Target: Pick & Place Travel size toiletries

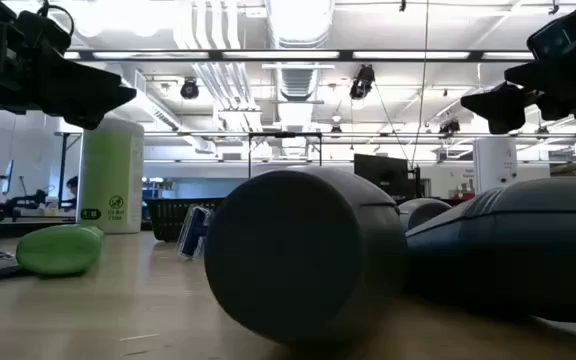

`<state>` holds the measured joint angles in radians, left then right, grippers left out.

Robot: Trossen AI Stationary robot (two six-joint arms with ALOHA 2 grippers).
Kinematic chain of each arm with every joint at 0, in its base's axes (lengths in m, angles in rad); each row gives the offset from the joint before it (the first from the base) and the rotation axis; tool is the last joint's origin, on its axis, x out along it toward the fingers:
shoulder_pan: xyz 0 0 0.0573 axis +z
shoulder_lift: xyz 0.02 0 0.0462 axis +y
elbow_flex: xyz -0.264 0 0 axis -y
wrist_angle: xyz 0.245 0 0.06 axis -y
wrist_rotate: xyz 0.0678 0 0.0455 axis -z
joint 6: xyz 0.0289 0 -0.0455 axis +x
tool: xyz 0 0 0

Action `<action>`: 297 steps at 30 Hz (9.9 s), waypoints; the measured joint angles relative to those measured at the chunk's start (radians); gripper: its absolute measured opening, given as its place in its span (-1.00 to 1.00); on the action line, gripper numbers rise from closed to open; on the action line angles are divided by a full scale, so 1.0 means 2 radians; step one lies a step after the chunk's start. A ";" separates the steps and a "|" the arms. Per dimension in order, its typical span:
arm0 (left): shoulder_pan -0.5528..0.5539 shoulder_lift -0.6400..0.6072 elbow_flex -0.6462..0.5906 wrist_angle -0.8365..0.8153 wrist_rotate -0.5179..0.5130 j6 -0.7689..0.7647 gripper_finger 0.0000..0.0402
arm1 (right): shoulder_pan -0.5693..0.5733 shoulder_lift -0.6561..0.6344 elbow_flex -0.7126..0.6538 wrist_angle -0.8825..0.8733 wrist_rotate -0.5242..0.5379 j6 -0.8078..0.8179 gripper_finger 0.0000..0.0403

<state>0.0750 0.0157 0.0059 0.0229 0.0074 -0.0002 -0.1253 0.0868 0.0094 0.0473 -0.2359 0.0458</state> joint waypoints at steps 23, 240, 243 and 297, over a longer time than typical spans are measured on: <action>0.000 0.000 0.000 0.000 0.000 0.000 0.09 | 0.000 0.000 0.000 0.000 0.000 0.001 0.81; 0.000 0.000 0.000 0.000 0.000 0.000 0.09 | 0.284 0.819 0.452 -0.376 0.117 0.283 0.02; 0.000 0.000 0.000 0.000 0.000 0.000 0.09 | 0.284 0.812 0.451 -0.373 0.124 0.319 0.02; 0.000 0.000 0.000 0.000 0.000 0.000 0.09 | -0.027 0.600 0.416 -0.396 0.250 0.604 0.02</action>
<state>0.0750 0.0158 0.0059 0.0223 0.0071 -0.0002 -0.1790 1.2871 0.8413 -0.7440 0.2643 1.2540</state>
